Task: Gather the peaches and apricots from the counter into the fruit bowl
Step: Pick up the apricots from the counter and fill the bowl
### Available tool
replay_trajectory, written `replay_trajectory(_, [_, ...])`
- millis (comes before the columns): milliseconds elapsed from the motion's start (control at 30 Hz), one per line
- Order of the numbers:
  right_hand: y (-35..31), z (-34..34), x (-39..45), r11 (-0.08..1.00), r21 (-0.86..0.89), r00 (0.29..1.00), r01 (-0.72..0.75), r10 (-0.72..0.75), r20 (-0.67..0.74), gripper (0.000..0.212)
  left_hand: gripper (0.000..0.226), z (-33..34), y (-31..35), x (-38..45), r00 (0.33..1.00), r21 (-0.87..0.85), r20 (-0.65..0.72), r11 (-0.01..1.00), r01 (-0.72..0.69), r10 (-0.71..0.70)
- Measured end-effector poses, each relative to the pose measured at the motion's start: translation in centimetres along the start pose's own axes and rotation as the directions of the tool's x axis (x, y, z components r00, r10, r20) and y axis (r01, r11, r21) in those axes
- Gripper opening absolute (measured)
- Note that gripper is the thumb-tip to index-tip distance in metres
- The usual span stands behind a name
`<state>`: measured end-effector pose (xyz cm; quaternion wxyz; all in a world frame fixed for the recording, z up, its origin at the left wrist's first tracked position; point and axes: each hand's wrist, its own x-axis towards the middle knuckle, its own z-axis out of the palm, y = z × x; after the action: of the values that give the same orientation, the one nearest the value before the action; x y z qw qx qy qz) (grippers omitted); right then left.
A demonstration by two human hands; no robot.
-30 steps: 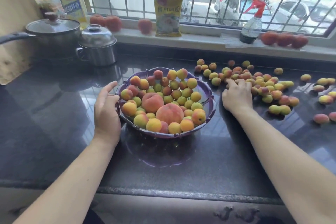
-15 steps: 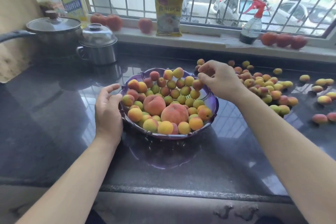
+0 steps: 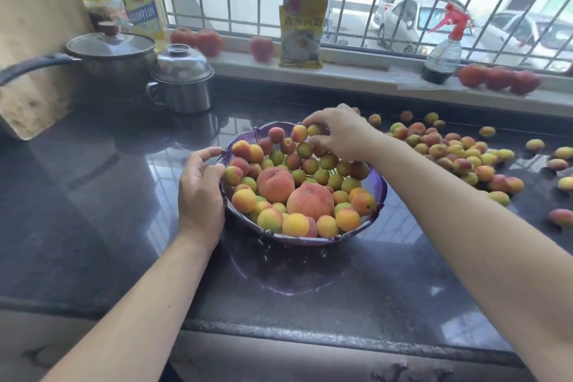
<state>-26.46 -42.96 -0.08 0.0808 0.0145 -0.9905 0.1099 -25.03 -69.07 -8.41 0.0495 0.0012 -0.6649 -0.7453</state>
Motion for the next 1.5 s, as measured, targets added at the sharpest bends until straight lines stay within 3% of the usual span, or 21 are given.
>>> replay_trajectory(167, [2.1,-1.1,-2.7,0.982,0.185,0.978,-0.043,0.08,-0.195,0.029,0.035,-0.1,-0.1,0.1,1.0,-0.008,-0.003,1.0,0.013,-0.013])
replay_trajectory(400, [3.9,-1.7,-7.1,0.961,0.262,0.988,-0.089,0.118,-0.099,0.031,0.035,0.1,0.0,-0.1,1.0,-0.035,-0.003,0.999,0.003,-0.004])
replay_trajectory(633, [4.2,-1.6,-7.8,0.964,0.213,0.975,-0.159,0.188,-0.122,0.033,0.033,0.1,0.3,-0.4,1.0,-0.028,0.006,1.0,-0.011,0.011])
replay_trajectory(767, [5.1,-0.8,-8.6,0.869,0.44,0.938,-0.226,0.317,-0.144,0.024,0.03,0.0,0.1,-0.2,1.0,-0.029,-0.001,0.999,-0.015,0.015])
replay_trajectory(833, [6.3,-0.1,-10.4,0.841,0.454,0.905,-0.295,0.399,-0.15,0.027,0.03,0.1,0.0,-0.1,1.0,-0.03,-0.004,0.999,-0.015,0.015])
replay_trajectory(1000, [6.5,4.9,-17.5,0.974,0.028,0.952,-0.225,0.226,-0.206,0.029,0.025,0.1,-0.2,0.1,0.999,-0.01,-0.021,0.999,-0.033,0.033])
replay_trajectory(1100, [7.5,4.4,-18.2,0.92,0.043,0.877,-0.389,0.384,-0.289,0.021,0.025,0.2,-0.1,0.1,0.999,-0.015,-0.02,0.999,-0.03,0.03])
replay_trajectory(1233, [7.1,3.8,-17.3,0.776,-0.195,0.792,-0.6,0.54,-0.286,0.02,0.025,0.1,0.2,-0.4,1.0,-0.019,-0.017,1.0,-0.012,0.011])
replay_trajectory(1300, [6.3,2.1,-16.4,0.827,0.033,0.79,-0.561,0.546,-0.28,0.019,0.024,0.2,0.3,-0.5,1.0,-0.012,-0.019,1.0,-0.015,0.015])
replay_trajectory(1367, [4.9,-0.7,-14.6,0.84,0.4,0.82,-0.366,0.495,-0.287,0.017,0.022,0.1,0.5,-0.5,1.0,-0.005,-0.022,1.0,-0.018,0.018])
replay_trajectory(1400, [3.7,-2.1,-13.5,0.843,0.477,0.844,-0.25,0.431,-0.32,0.016,0.022,0.2,0.5,-0.6,1.0,-0.006,-0.021,1.0,-0.017,0.017])
replay_trajectory(1500, [-0.1,-3.0,-11.0,0.892,0.452,0.938,-0.026,0.178,-0.297,0.015,0.023,0.1,0.5,-0.6,1.0,-0.015,-0.017,1.0,-0.009,0.008])
